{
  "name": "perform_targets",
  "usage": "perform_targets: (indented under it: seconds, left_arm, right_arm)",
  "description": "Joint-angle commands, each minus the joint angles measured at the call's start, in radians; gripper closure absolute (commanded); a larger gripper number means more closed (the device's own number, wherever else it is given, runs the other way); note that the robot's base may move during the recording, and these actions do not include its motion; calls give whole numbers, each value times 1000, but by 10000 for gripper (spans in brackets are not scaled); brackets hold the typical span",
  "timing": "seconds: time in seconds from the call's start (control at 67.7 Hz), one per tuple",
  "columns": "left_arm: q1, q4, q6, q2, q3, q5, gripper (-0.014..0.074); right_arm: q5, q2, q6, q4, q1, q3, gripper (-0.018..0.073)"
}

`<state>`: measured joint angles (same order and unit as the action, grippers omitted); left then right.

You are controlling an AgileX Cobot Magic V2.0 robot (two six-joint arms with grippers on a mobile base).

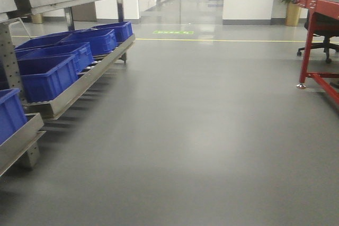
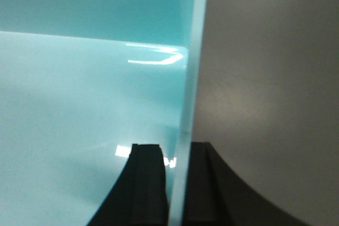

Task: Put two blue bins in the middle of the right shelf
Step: 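Drive across the aisle carrying the cyan bin in both grippers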

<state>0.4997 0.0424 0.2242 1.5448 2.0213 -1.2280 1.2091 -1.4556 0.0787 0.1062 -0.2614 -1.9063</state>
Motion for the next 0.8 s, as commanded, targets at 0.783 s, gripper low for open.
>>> perform_targets:
  seconds: [0.783]
  left_arm:
    - [-5,-2,-13,-21,15,24,707]
  right_arm:
    - [-28,10,-17,-43,10,-8,711]
